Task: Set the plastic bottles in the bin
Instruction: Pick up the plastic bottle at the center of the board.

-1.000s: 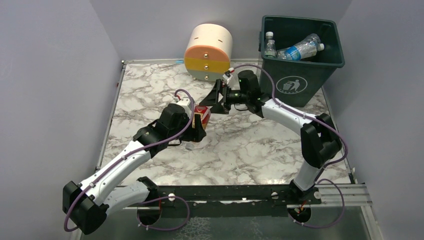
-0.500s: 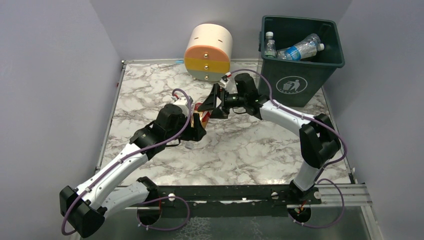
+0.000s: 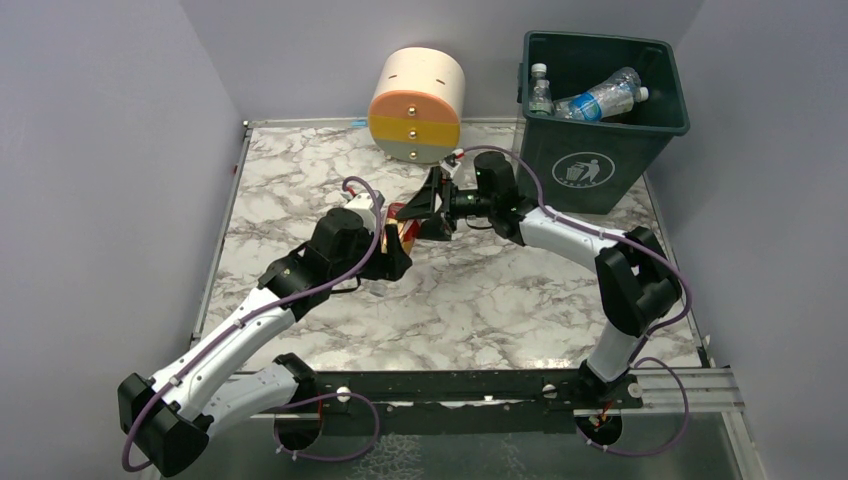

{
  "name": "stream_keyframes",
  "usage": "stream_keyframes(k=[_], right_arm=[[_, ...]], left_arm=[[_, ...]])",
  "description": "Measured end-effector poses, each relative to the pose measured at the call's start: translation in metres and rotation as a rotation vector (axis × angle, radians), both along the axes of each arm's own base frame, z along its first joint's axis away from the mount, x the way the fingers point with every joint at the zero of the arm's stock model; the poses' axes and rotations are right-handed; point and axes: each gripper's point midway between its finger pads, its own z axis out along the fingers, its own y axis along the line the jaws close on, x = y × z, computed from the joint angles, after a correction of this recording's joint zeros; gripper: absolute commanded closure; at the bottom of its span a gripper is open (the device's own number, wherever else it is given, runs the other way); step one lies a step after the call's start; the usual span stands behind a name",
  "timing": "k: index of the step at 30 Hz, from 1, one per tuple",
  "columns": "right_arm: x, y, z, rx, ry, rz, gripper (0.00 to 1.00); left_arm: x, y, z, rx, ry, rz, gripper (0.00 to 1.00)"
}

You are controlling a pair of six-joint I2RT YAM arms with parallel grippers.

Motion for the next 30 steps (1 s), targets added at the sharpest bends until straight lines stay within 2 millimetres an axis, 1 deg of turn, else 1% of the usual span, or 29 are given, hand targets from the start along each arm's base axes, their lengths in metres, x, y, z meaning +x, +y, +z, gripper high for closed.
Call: stream_keyframes(k=[4,9,15,19,21,25,28,29,30], right_arm=[[-0.003,0.001,0.007,0.04,0.011,0.011,0.1],[-0.007,0.001,0.008,0.07,0.037,0.023,0.14],[-0.008,0.002,0.013,0.089,0.04,0.025,0.19],[-0.008,0.002,0.014,0.092,0.038,0.028,0.25],[-0.008,0.002,0.014,0.093,0.037,0.028,0.32],[-0.008,0.002,0.014,0.094,0.035,0.027,0.33],[-0.008,0.002,0.014,0.096,0.032,0.028,0.34],[-0.008,0.002,0.014,0.096,0.032,0.028,0.35],[-0.008,0.002,0.014,0.096,0.032,0.028,0.35]], left_arm=[[0.0,0.0,0.001,-0.002,-0.004,0.001,0.37],[0.002,0.0,0.002,-0.006,-0.01,0.003,0.37],[0.003,-0.001,0.004,-0.011,-0.016,0.006,0.37],[0.004,-0.002,0.005,-0.016,-0.018,0.009,0.36],[0.004,-0.002,0.005,-0.018,-0.02,0.01,0.35],[0.004,-0.002,0.006,-0.02,-0.022,0.01,0.33],[0.004,-0.002,0.006,-0.02,-0.022,0.009,0.27],[0.004,-0.002,0.006,-0.02,-0.022,0.009,0.18],[0.004,-0.002,0.006,-0.02,-0.022,0.01,0.06]])
